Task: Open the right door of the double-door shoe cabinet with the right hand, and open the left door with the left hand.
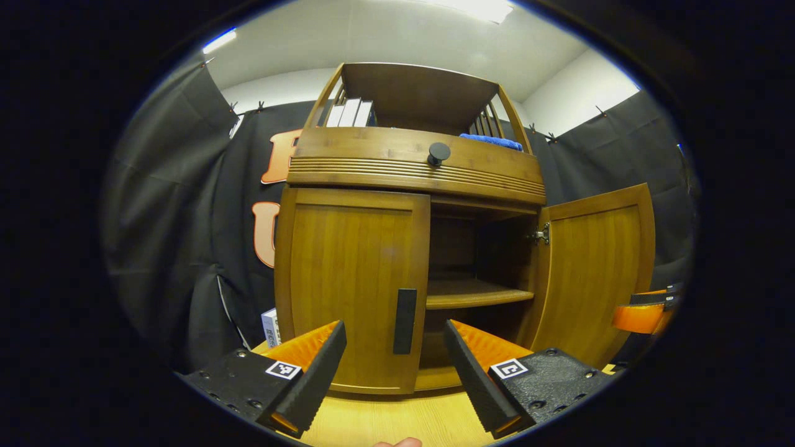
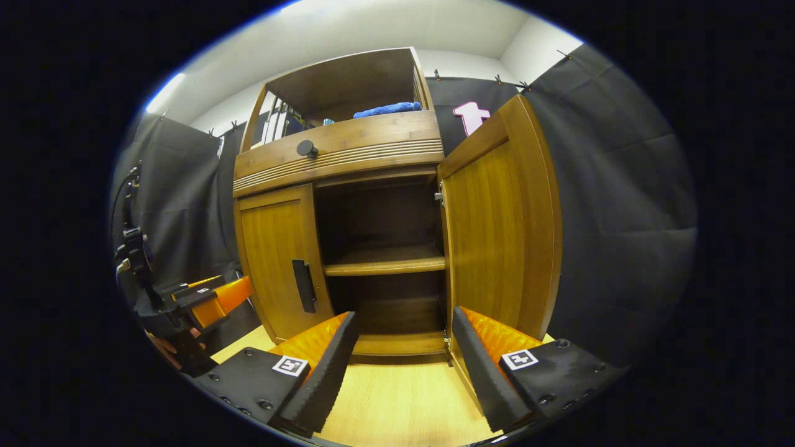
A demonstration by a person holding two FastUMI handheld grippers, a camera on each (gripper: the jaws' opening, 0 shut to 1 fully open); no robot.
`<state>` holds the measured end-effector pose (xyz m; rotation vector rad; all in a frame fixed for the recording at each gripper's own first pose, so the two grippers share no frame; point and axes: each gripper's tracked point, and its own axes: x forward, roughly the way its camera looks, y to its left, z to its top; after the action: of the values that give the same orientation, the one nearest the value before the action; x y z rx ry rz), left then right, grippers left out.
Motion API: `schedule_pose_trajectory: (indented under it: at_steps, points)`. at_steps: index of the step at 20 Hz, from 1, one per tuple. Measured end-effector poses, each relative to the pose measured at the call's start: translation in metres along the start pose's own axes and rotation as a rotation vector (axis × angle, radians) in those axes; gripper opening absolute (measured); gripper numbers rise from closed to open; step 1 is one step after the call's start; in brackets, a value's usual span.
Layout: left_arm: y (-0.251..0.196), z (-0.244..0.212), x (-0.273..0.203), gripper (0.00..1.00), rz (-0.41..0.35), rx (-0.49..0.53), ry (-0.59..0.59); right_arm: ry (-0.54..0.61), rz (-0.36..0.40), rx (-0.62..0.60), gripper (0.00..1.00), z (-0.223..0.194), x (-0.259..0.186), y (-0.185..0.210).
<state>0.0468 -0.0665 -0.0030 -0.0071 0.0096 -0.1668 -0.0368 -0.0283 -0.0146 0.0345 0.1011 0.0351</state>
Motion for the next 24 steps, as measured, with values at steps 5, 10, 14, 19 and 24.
schedule_pose_trajectory:
  at_steps: [5,10,14,19,24]
  points:
    - [-0.010,-0.021,0.059,0.94,-0.050,-0.025,0.013,0.005,0.018,-0.009,0.89,0.001,-0.004,0.005]
    - [-0.008,-0.046,0.119,0.96,-0.036,0.033,0.000,-0.004,0.007,-0.043,0.98,0.004,-0.012,0.005]
    - [-0.009,-0.066,0.148,0.95,-0.051,0.011,0.034,-0.007,-0.023,-0.042,0.89,0.004,-0.014,0.000]
    - [-0.011,-0.073,0.161,0.94,-0.038,0.047,0.032,-0.013,-0.036,-0.024,0.98,0.004,-0.010,-0.006]
    - [0.004,-0.072,0.168,0.92,0.022,0.055,0.028,-0.040,-0.035,-0.016,0.89,0.009,-0.006,-0.003]
